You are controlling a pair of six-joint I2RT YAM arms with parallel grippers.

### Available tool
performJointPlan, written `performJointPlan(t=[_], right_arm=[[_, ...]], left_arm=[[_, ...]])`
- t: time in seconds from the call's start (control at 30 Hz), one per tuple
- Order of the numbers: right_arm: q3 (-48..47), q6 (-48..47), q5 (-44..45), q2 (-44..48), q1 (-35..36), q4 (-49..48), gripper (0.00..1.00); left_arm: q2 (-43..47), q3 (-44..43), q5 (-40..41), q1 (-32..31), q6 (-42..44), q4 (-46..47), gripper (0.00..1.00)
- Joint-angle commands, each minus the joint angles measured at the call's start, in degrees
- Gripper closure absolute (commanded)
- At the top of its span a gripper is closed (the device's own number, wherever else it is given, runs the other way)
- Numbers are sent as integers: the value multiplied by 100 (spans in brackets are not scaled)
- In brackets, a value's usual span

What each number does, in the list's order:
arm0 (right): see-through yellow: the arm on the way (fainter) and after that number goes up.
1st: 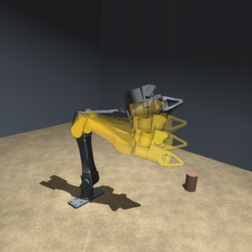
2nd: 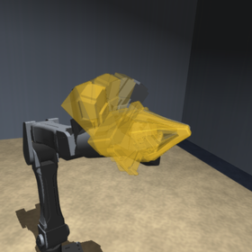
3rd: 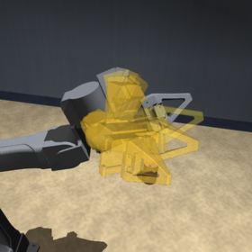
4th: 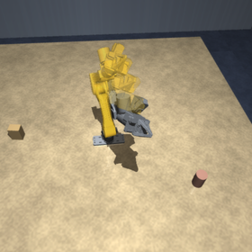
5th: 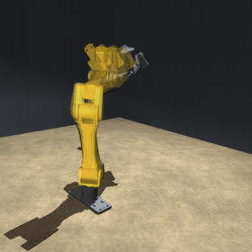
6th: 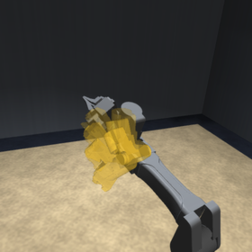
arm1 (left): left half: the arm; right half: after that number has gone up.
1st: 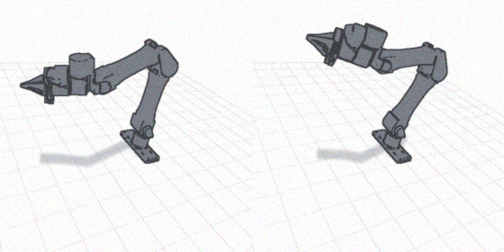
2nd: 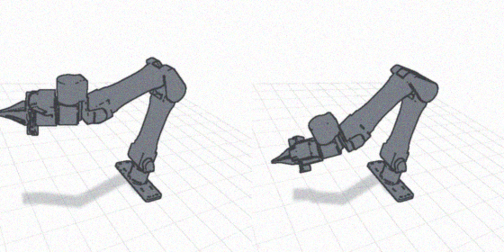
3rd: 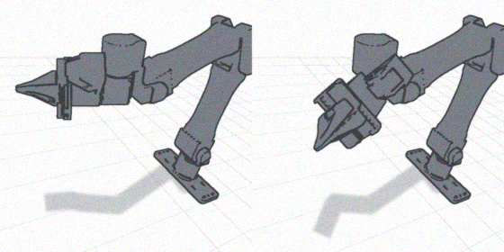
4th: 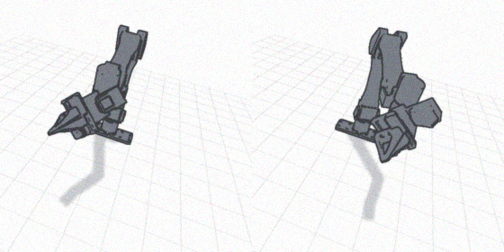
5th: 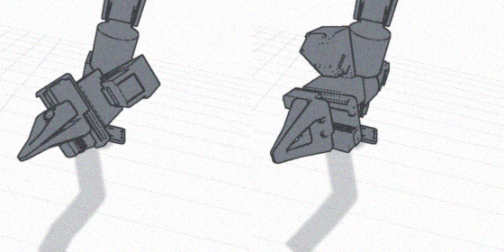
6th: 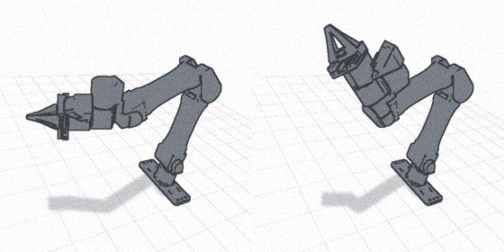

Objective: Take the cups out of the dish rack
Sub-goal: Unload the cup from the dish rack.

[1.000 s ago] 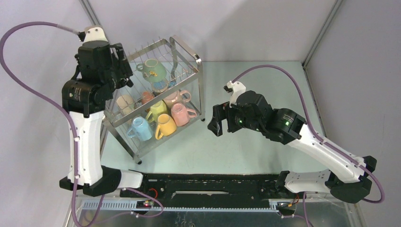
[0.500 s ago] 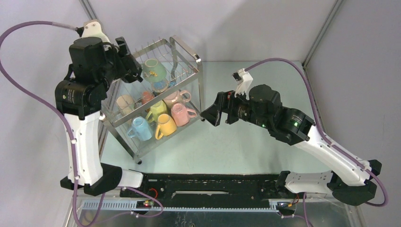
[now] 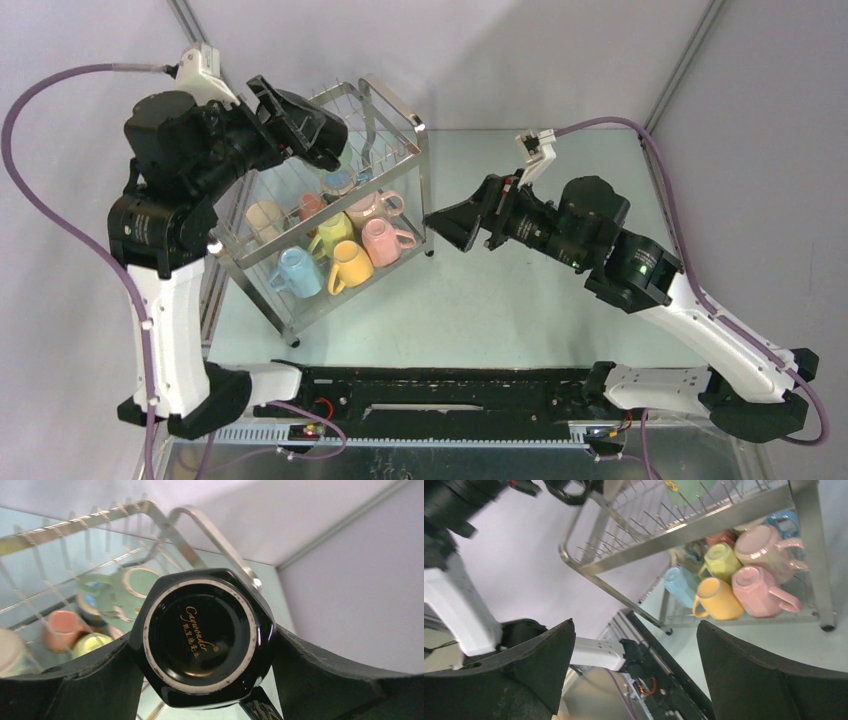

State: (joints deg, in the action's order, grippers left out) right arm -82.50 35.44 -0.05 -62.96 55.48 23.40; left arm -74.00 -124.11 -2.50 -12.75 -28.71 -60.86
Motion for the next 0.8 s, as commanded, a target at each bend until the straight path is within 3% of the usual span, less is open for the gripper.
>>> performJointPlan(t=[0.0, 0.33, 0.77], right_arm=[[102, 448, -201, 135, -64, -901, 3], [288, 884, -380, 27, -114, -1913, 9], [611, 1026, -583, -129, -195, -2639, 30]], left_arm=[[603, 733, -1104, -105, -782, 1616, 97], [1339, 2495, -1800, -708, -1740, 3325, 99], [1569, 3941, -1851, -1563, -2638, 5033, 100]])
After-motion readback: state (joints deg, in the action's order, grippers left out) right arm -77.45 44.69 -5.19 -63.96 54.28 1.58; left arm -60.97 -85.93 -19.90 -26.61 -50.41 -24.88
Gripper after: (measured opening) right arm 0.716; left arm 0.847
